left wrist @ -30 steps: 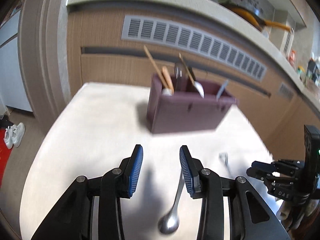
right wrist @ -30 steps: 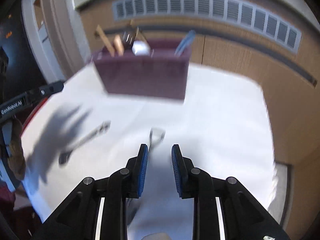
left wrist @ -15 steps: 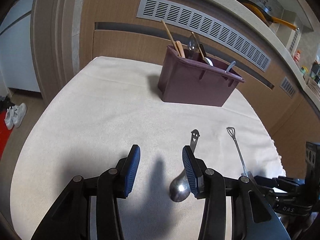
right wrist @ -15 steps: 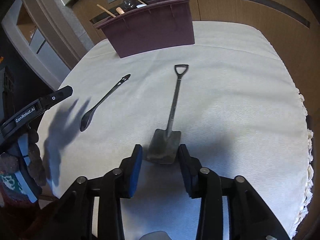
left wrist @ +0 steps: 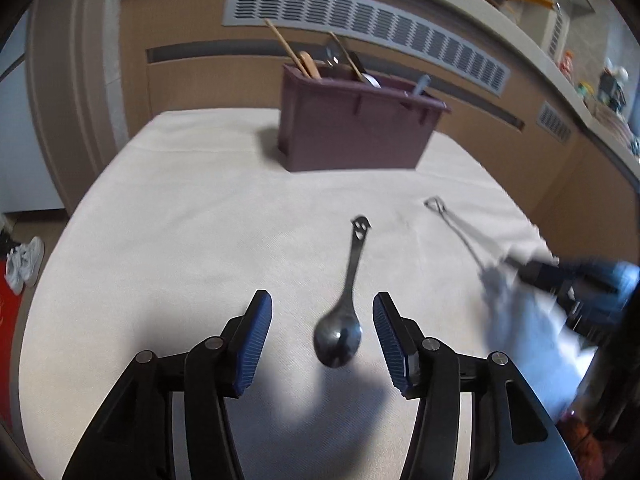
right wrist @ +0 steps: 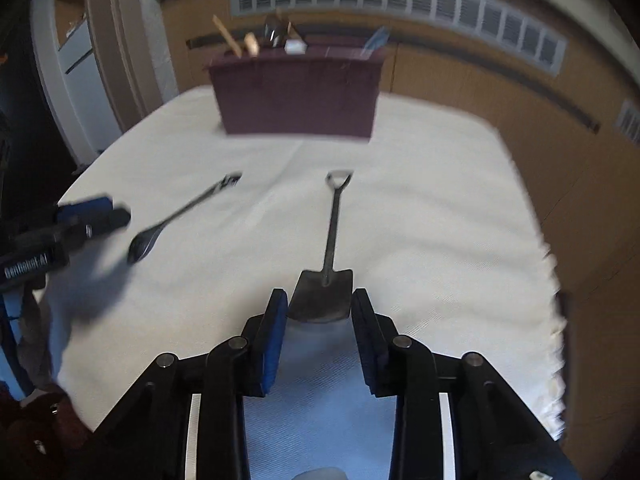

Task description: Organize utensils

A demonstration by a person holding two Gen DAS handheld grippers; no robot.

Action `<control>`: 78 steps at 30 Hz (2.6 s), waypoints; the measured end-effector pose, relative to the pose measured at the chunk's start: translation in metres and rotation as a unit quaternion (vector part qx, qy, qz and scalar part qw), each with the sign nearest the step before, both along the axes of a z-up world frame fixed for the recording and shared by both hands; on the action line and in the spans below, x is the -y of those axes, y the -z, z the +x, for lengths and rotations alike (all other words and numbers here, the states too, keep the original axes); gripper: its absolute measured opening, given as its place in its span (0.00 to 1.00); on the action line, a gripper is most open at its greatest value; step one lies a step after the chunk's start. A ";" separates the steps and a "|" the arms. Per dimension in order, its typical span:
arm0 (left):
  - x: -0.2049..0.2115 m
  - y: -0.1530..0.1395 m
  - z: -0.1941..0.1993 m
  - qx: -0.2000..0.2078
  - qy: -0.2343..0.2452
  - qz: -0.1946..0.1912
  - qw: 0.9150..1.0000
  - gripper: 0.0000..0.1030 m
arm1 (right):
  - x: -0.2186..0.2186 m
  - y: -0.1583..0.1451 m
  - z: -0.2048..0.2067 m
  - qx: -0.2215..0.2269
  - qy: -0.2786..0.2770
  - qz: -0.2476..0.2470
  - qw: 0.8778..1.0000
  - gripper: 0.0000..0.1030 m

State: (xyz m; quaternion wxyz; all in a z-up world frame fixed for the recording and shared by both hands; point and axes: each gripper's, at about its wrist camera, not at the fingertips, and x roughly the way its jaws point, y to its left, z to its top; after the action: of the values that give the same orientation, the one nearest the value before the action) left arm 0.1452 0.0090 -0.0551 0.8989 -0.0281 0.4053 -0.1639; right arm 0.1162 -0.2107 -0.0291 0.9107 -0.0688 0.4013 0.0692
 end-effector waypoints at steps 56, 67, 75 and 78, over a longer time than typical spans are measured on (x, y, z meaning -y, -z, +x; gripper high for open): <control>0.053 0.007 0.057 -0.122 0.110 0.103 0.981 0.20 | -0.004 0.040 0.037 -0.124 -0.067 0.048 0.989 0.29; 0.056 0.009 0.071 -0.074 0.057 0.087 0.992 0.08 | 0.007 0.030 0.023 -0.072 -0.038 0.093 0.992 0.29; -0.013 -0.042 0.034 0.067 -0.092 -0.036 0.993 0.08 | -0.021 0.034 0.005 -0.151 -0.063 0.094 0.982 0.29; -0.026 -0.059 0.016 0.106 -0.108 -0.046 0.987 0.07 | -0.027 0.038 0.003 -0.181 -0.039 0.118 0.976 0.29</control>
State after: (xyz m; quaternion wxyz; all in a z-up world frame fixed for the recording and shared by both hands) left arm 0.1613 0.0347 0.0040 0.9469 -0.0953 0.2948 -0.0858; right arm 0.1190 -0.1840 -0.0674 0.8215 0.0371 0.5450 0.1633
